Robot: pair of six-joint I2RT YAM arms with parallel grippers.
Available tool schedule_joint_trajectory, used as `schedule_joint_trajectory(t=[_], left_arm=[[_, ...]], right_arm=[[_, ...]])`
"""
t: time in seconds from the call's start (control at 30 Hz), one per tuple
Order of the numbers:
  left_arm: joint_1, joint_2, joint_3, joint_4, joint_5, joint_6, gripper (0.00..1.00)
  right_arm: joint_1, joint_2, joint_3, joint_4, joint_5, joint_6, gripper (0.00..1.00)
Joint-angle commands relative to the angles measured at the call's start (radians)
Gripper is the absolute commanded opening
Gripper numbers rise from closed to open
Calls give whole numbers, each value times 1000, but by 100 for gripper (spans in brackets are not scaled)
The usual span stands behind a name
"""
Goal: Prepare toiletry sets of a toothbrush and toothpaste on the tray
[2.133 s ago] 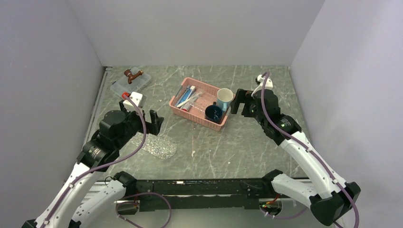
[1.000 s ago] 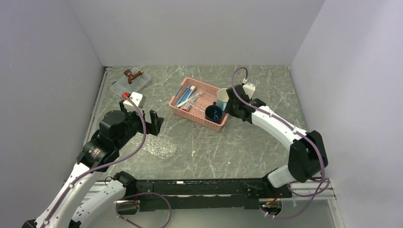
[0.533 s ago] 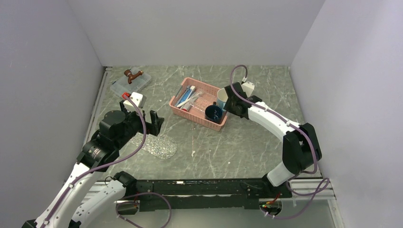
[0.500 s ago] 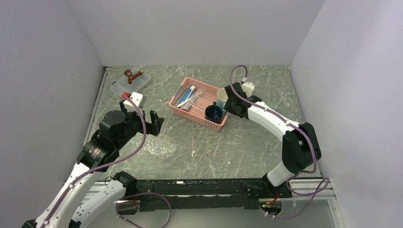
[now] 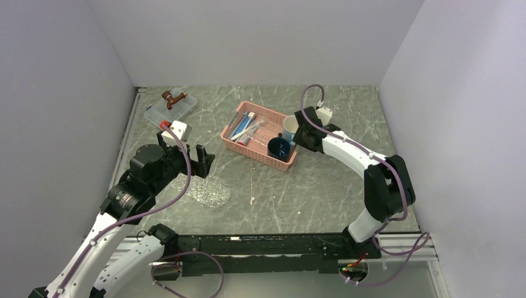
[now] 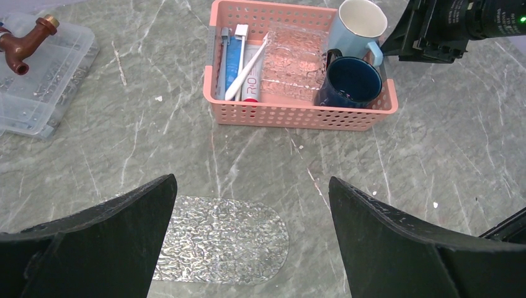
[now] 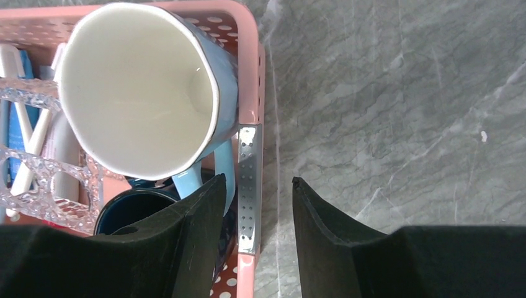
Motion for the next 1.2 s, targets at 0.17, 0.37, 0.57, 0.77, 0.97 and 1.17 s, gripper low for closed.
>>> schedule_joint_trajectory(t=[0.17, 0.37, 0.57, 0.77, 0.97, 1.17], left_arm=[[0, 4, 0, 26, 10, 8, 99], [-1, -1, 3, 26, 9, 8, 99], [0, -3, 2, 25, 7, 8, 99], [-1, -1, 1, 26, 5, 10, 99], [-1, 3, 3, 23, 1, 11, 99], [-1, 7, 0, 22, -1, 13, 99]], right_arm=[[-5, 55, 29, 40, -37, 13, 41], [-4, 63, 31, 34, -39, 5, 31], [-4, 74, 54, 13, -33, -37, 22], [-4, 121, 110, -21, -53, -106, 0], [-4, 167, 188, -63, -32, -191, 0], [-13, 197, 245, -38, -55, -347, 0]])
